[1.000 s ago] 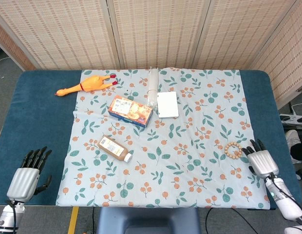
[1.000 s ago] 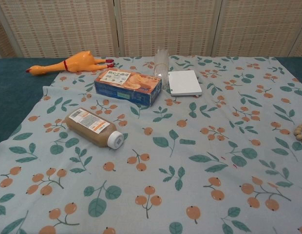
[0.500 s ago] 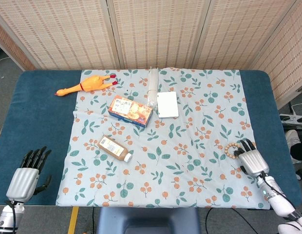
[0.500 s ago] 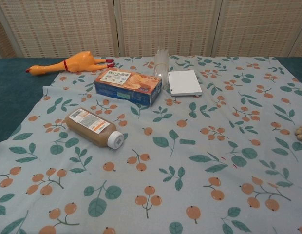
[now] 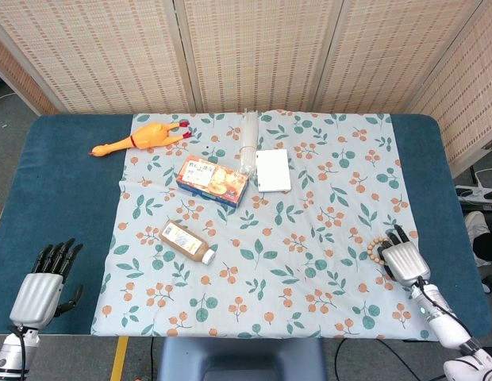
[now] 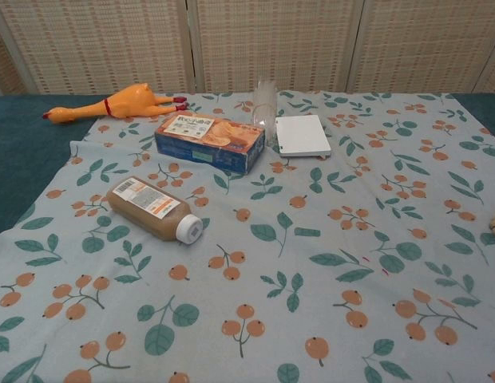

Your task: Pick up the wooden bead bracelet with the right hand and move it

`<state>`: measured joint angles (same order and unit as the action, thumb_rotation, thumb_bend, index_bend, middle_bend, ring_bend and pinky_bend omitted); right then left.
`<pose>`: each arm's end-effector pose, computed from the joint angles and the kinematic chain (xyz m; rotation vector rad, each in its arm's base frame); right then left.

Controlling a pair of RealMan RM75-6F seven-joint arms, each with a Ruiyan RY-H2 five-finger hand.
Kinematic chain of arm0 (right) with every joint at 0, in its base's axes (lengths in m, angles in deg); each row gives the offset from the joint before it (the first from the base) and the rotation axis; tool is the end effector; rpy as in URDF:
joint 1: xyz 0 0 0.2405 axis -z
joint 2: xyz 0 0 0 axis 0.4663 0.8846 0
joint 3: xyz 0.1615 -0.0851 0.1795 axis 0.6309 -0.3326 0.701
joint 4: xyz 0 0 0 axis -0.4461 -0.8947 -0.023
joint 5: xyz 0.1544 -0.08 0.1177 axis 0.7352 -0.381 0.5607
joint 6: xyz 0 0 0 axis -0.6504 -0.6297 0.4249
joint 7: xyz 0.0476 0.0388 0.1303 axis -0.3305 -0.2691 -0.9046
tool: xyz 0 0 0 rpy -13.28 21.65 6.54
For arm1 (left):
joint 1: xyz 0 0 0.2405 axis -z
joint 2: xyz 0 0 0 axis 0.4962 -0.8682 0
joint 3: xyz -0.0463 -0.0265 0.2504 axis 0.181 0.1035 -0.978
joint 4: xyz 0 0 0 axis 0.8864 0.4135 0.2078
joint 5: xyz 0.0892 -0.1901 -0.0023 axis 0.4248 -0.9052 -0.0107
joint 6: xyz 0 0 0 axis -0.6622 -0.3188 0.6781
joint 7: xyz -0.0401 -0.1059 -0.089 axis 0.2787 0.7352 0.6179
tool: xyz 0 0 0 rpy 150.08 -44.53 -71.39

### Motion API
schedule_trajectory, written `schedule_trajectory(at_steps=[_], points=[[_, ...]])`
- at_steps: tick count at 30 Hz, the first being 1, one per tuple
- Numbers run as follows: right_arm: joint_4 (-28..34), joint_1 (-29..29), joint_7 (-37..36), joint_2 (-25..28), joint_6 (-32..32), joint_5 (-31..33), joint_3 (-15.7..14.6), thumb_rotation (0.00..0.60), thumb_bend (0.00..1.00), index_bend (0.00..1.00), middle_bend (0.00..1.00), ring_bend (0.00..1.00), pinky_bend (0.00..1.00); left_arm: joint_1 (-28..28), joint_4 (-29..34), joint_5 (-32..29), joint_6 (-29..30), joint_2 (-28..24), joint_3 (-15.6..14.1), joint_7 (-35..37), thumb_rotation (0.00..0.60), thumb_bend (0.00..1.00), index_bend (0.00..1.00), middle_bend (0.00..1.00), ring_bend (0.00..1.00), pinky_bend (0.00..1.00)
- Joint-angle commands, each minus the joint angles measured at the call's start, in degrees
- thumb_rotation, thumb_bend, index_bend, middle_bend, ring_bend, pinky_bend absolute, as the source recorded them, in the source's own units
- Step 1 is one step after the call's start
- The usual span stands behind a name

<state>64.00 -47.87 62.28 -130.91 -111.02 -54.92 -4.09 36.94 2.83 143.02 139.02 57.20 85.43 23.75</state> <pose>-0.3757 -0.2624 0.0494 1.8526 -0.6763 0.4182 -0.2946 0.1813 0.1159 -1.5272 -0.8700 -0.8553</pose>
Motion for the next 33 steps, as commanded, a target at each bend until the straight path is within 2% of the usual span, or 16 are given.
schedule_trajectory(at_steps=[1,4,7,10,13,15,19,24,26,28,30,33], points=[[-1.11,0.37,-3.43,-0.07,-2.86,-0.83,0.47,0.6,0.48,0.79,0.59,0.29,0.02,0.01,-0.03,0.03,-0.04,0.01,-0.03,0.02,0.6,0.45,0.0,0.0,0.0,0.06],[-0.32,0.46,-7.55,0.71,-3.23,-0.21,1.14,0.6,0.52,0.82,0.62,0.31,0.05,0.08,-0.07,-0.08,-0.21,0.07,-0.04,-0.05,0.6,0.45,0.0,0.0,0.0,0.06],[4.51,0.47,-15.51,2.66,-0.83,2.26,2.22,0.6,0.55,0.83,0.63,0.32,0.07,0.05,-0.06,-0.03,-0.11,0.12,-0.05,-0.15,0.6,0.45,0.0,0.0,0.0,0.06],[14.82,-0.3,-30.3,7.35,5.61,6.64,3.99,0.6,0.55,0.83,0.63,0.32,0.07,0.01,-0.01,0.15,0.05,0.18,-0.11,-0.28,0.6,0.45,0.0,0.0,0.0,0.06],[26.51,-1.76,-49.34,13.54,14.12,11.98,7.3,0.6,0.55,0.83,0.63,0.32,0.09,0.0,0.08,0.2,-0.03,0.24,-0.22,-0.46,0.6,0.45,0.0,0.0,0.0,0.06],[31.37,-2.6,-59.82,16.64,18.55,13.84,9.47,0.6,0.55,0.82,0.63,0.32,0.1,-0.02,0.06,0.24,-0.01,0.26,-0.27,-0.51,0.6,0.45,0.0,0.0,0.0,0.06],[38.08,-4.05,-81.1,21.99,24.92,11.89,14.03,0.6,0.55,0.82,0.63,0.32,0.1,-0.04,0.15,0.17,0.02,0.18,-0.23,-0.34,0.6,0.45,0.0,0.0,0.0,0.06],[43.09,-3.92,-104.08,24.2,25.24,6.79,17.95,0.6,0.55,0.77,0.63,0.32,0.1,0.05,0.06,0.09,-0.13,0.18,-0.19,-0.09,0.6,0.45,0.0,0.0,0.0,0.06],[44.59,-3.8,-115.95,24.11,24.17,1.78,17.59,0.6,0.55,0.7,0.63,0.31,0.1,0.1,0.08,0.02,-0.27,0.17,-0.19,0.05,0.6,0.45,0.0,0.0,0.0,0.06],[43.94,-3.7,-125.18,22.97,21.18,-3.87,15.62,0.596,0.55,0.63,0.63,0.29,0.11,0.13,0.09,0.05,-0.28,0.14,-0.19,0.15,0.6,0.45,0.0,0.0,0.0,0.06],[41.23,-4.39,-132.1,20.56,17.35,-10.13,11.93,0.562,0.55,0.58,0.62,0.29,0.11,0.13,0.09,0.14,-0.26,0.09,-0.22,0.31,0.6,0.45,0.0,0.0,0.0,0.06],[36.75,-6.4,-140.05,16.53,11.73,-17.32,6.49,0.453,0.55,0.54,0.61,0.28,0.14,0.08,0.03,-0.05,-0.28,-0.06,-0.2,0.68,0.6,0.45,0.0,0.0,0.0,0.06]])
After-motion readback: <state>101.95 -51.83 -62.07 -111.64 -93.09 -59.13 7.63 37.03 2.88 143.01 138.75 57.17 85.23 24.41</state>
